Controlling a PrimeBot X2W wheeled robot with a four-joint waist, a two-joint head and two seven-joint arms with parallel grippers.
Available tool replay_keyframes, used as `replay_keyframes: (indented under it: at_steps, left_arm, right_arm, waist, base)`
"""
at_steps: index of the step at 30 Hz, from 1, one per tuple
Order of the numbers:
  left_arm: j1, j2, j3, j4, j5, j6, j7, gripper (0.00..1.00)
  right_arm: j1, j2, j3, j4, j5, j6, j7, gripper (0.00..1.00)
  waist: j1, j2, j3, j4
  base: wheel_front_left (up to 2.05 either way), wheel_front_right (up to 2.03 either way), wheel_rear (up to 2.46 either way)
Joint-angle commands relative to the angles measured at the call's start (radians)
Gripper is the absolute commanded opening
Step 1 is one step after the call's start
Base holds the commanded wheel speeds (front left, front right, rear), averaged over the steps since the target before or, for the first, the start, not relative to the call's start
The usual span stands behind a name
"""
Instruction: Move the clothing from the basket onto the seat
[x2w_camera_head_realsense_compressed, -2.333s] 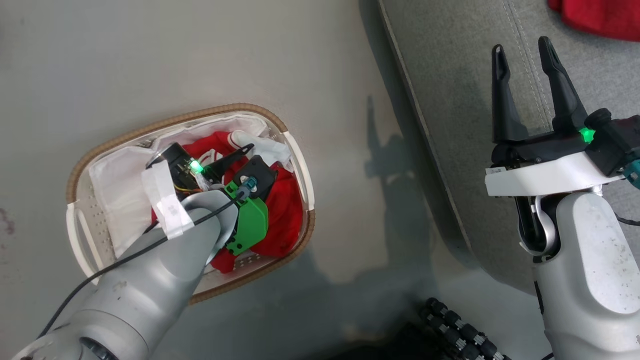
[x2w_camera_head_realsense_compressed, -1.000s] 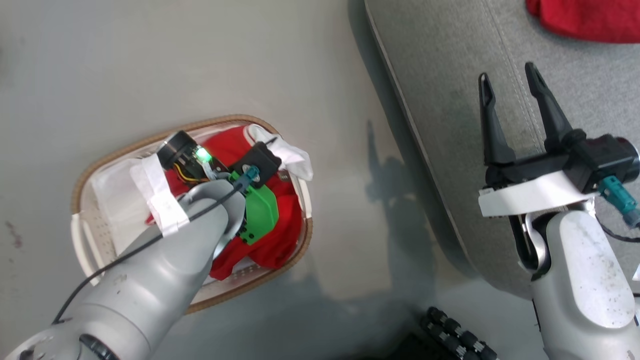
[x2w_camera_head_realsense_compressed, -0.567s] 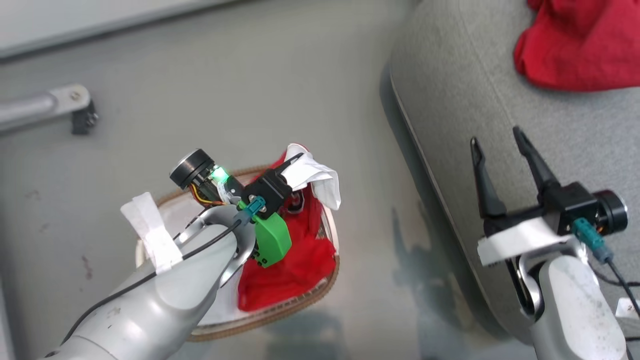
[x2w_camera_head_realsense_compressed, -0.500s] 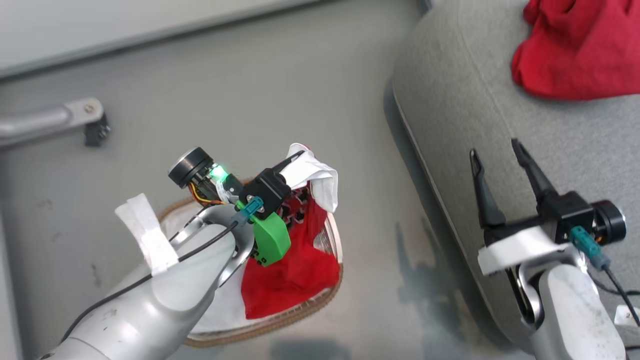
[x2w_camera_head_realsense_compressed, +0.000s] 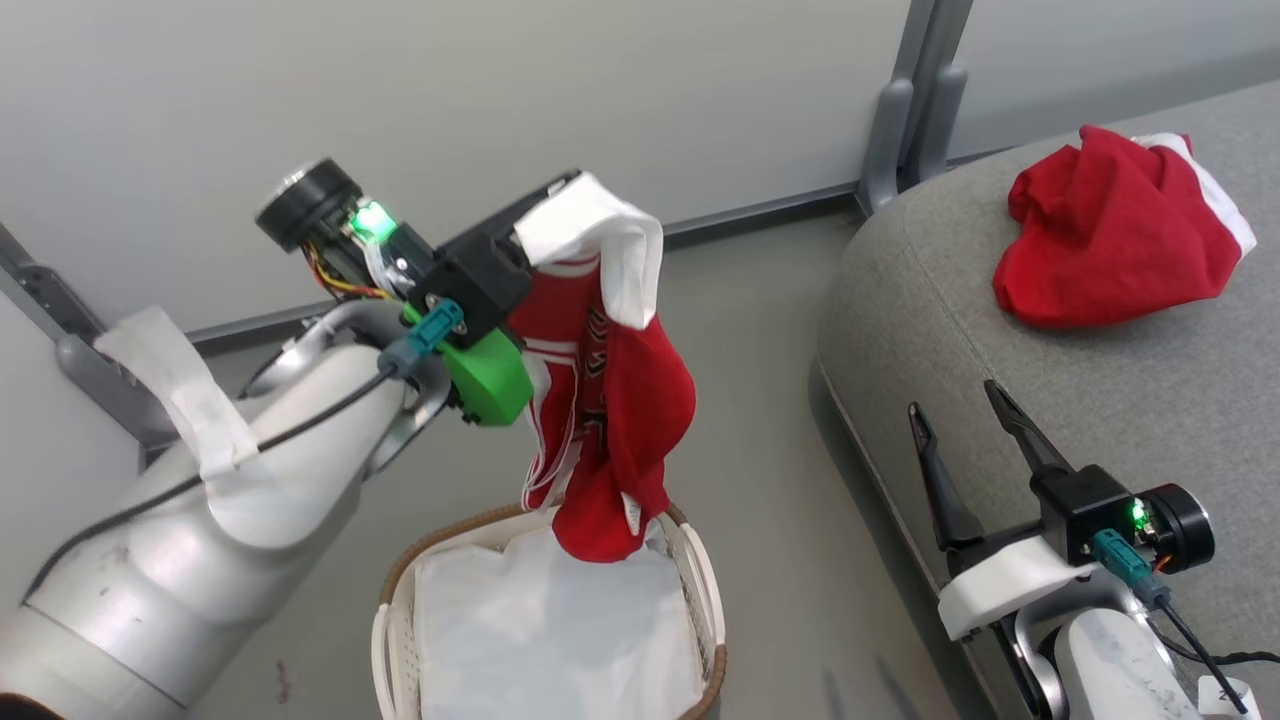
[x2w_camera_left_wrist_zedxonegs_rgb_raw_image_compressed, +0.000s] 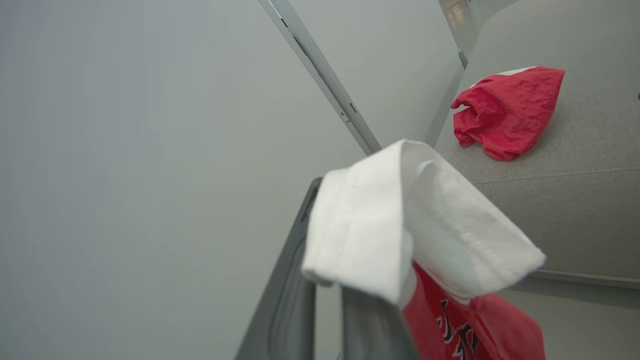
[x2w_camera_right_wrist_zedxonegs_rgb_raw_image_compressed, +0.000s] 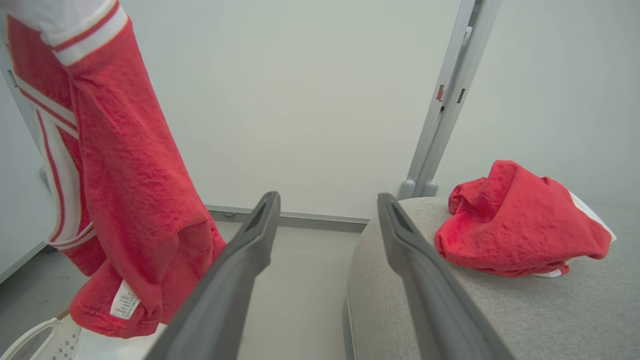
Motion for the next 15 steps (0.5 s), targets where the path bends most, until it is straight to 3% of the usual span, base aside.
replay_keyframes:
  at_steps: [1, 8, 15]
  left_arm:
    - [-0.036, 0.016, 0.009, -0.012, -0.001, -0.002, 0.008, 0.00]
    - [-0.134, 0.032, 0.033, -0.021, -0.021, -0.006, 0.039, 0.00]
    - [-0.192, -0.005, 0.026, 0.033, -0.030, -0.009, 0.042, 0.00]
  right_arm:
    - [-0.002, -0.003, 0.009, 0.003, -0.001, -0.001, -0.005, 1.00]
    - [-0.047, -0.003, 0.074, 0.016, 0.000, -0.001, -0.005, 1.00]
    - [-0.107, -0.003, 0.186, 0.032, 0.041, -0.001, -0.005, 1.00]
  waist:
    - [0.0001, 0.0000, -0.076, 0.019]
    - [0.0001, 0.0000, -0.089, 0.021]
    - [0.0001, 0.0000, -0.095, 0.031]
  base:
    - [0.00, 0.00, 0.00]
    - [0.00, 0.00, 0.00]
    - [0.00, 0.00, 0.00]
